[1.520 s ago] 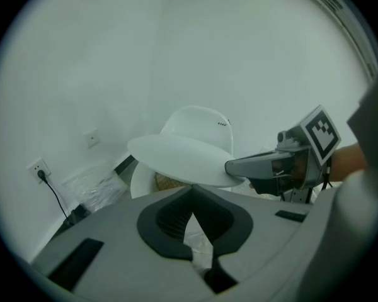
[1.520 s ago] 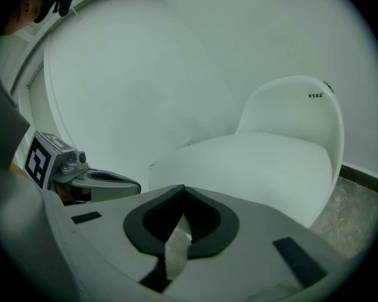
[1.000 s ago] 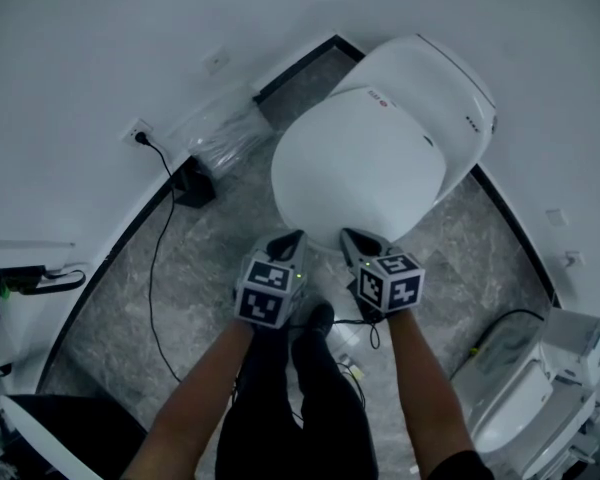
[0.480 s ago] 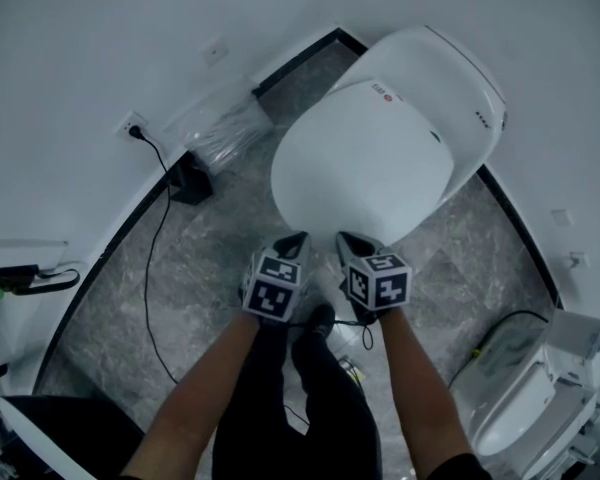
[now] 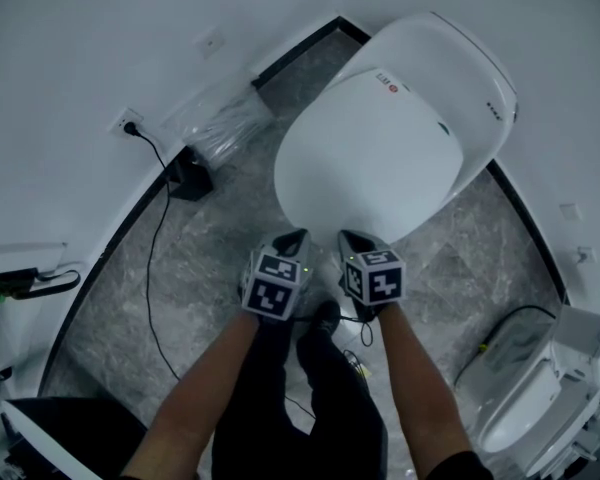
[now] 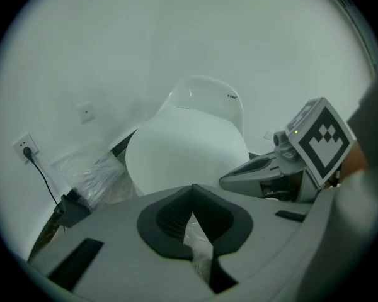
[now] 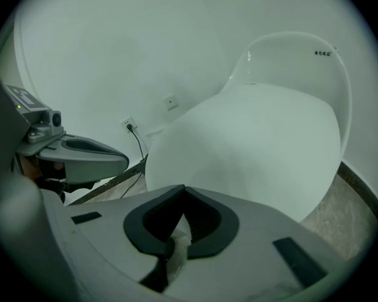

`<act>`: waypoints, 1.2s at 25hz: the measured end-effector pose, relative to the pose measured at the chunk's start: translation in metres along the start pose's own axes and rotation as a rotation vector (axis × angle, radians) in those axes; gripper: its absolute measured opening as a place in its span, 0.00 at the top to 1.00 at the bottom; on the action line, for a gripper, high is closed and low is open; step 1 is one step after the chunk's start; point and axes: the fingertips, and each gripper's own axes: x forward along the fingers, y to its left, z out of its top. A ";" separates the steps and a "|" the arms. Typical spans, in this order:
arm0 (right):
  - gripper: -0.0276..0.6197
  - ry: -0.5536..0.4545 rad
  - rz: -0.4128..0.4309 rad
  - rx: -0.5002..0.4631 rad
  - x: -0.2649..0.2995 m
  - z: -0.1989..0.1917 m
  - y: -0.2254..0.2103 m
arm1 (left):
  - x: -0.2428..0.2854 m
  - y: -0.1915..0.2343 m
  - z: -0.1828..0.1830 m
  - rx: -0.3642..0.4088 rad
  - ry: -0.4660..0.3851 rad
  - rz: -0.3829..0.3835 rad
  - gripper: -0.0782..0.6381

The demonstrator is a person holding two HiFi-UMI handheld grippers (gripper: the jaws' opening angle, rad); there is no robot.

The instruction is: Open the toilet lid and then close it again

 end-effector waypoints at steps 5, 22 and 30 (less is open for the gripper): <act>0.94 0.029 -0.008 -0.025 0.006 -0.002 0.002 | -0.001 0.003 -0.002 0.000 0.004 0.004 0.88; 0.94 -0.301 0.058 0.043 -0.121 0.091 0.039 | -0.097 -0.040 0.082 0.100 -0.116 -0.003 0.88; 0.94 -0.541 -0.028 -0.040 -0.261 0.152 0.057 | -0.174 -0.102 0.173 0.191 -0.281 -0.060 0.88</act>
